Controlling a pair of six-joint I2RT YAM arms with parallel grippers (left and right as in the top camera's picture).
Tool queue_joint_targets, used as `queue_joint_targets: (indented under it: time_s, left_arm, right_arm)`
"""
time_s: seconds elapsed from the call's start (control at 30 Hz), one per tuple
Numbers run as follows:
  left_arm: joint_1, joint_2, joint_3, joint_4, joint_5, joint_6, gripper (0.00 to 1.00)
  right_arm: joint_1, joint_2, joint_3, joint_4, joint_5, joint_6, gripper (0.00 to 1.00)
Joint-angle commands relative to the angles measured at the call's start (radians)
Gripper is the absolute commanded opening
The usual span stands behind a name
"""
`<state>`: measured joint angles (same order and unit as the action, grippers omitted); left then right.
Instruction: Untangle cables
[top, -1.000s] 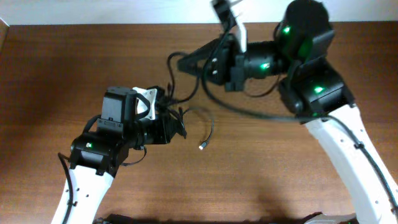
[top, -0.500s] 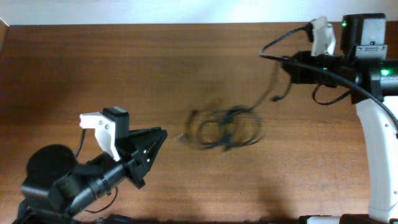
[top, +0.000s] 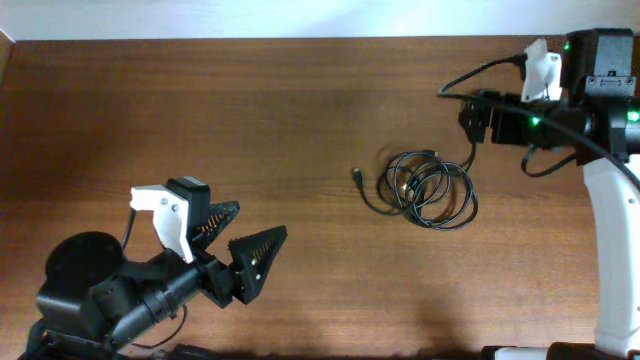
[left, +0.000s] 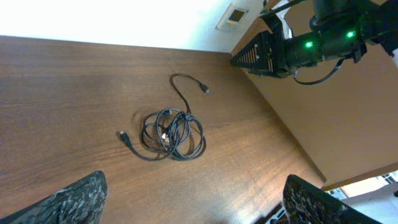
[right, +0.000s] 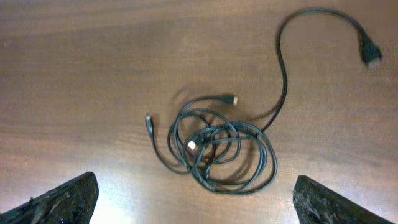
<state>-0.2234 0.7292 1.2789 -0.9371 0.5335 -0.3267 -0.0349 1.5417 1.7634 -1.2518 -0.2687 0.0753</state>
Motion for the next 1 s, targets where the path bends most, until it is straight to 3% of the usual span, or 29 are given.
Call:
queue_joint_targets:
  time_s: [0.0, 0.1, 0.2, 0.3, 0.37, 0.43, 0.57, 0.63, 0.7, 0.73, 0.77, 0.9, 0.97]
  left_arm:
    - [-0.003, 0.027, 0.015, -0.053, -0.008, 0.03, 0.93]
    - [-0.003, 0.052, 0.014, -0.06, -0.007, 0.029, 0.94]
    - [-0.003, 0.056, 0.014, -0.06, -0.007, 0.029, 0.97]
    - [-0.003, 0.056, 0.014, -0.059, -0.008, 0.029, 0.99]
    - [-0.003, 0.056, 0.014, -0.059, -0.008, 0.03, 0.99]
    - [-0.003, 0.056, 0.014, -0.059, -0.04, 0.03, 0.99]
    - [-0.003, 0.057, 0.014, -0.051, -0.11, 0.029, 0.99]
    - [-0.003, 0.057, 0.014, -0.027, -0.112, 0.029, 0.99]
    - [-0.003, 0.057, 0.014, -0.018, -0.113, 0.029, 0.99]
    - [-0.003, 0.057, 0.014, -0.017, -0.113, 0.03, 0.99]
    - [-0.003, 0.057, 0.014, -0.016, -0.116, 0.029, 0.99]
    - [-0.003, 0.057, 0.014, -0.018, -0.158, 0.029, 0.99]
    - [-0.003, 0.061, 0.014, -0.02, -0.157, 0.029, 0.99]
  right_arm:
    - [0.002, -0.005, 0.0, -0.048, 0.011, 0.011, 0.99]
    - [0.006, 0.017, -0.039, -0.104, -0.012, -0.002, 0.99]
    - [0.04, 0.041, -0.151, -0.054, -0.036, -0.211, 0.99]
    - [0.077, 0.074, -0.289, 0.128, -0.037, -0.43, 0.99]
    - [0.1, 0.093, -0.372, 0.231, -0.038, -0.688, 0.99]
    - [0.107, 0.109, -0.418, 0.296, -0.038, -0.859, 0.99]
    - [0.107, 0.201, -0.453, 0.429, -0.038, -0.94, 0.98]
    - [0.107, 0.283, -0.453, 0.472, -0.039, -0.939, 0.78]
    - [0.107, 0.364, -0.453, 0.487, -0.038, -0.939, 0.73]
    - [0.107, 0.4, -0.453, 0.495, -0.038, -0.939, 0.52]
    - [0.107, 0.43, -0.453, 0.509, -0.038, -0.938, 0.07]
    - [0.127, 0.422, -0.426, 0.522, -0.106, -0.93, 0.04]
    - [0.159, 0.367, -0.364, 0.516, -0.129, -0.838, 0.04]
